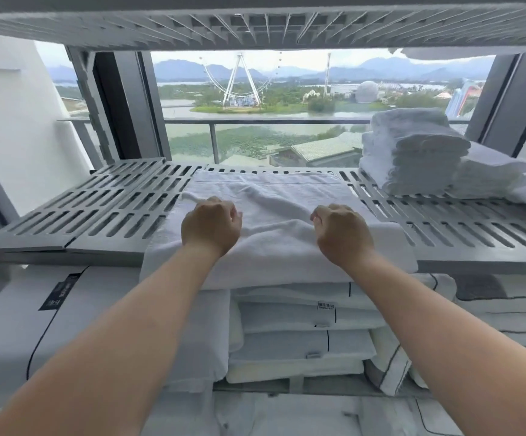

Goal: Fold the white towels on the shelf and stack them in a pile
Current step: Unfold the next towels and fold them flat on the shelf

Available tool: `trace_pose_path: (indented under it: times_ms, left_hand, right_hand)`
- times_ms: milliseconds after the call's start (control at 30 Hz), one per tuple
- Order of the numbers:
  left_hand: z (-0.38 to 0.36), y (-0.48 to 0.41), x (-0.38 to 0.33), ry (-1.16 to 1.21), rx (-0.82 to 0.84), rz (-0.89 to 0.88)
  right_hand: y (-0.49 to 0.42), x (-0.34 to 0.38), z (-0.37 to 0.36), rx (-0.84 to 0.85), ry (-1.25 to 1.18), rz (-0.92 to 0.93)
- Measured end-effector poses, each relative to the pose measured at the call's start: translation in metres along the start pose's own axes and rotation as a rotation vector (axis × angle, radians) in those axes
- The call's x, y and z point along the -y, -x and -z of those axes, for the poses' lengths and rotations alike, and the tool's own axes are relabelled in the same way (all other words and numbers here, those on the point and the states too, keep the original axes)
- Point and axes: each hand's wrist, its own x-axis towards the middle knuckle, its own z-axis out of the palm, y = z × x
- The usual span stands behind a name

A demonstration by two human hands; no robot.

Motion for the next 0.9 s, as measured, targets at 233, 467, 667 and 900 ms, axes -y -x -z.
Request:
trace_pose_path:
  times_ms: [233,467,667,900]
  left_hand:
    - [-0.028,-0.033,0.026,-0.027,0.533,0.116]
    - [-0.037,-0.027,0.048,-0.114,0.627,0.025]
    - [-0.037,-0.027,0.053,-0.152,0.654,0.100]
    - [-0.037,-0.028,0.055,-0.180,0.683,0.165]
  right_hand:
    - [-0.016,-0.009,-0.005,0.351,0.039,-0.264]
    - [-0.019,0.000,0.000,0.292,0.292,-0.381]
    - [-0.038,0.005,-0.017,0.507,0.049,-0.274]
    - [-0.081,0.020,-0.031,0.671,0.365,-0.388]
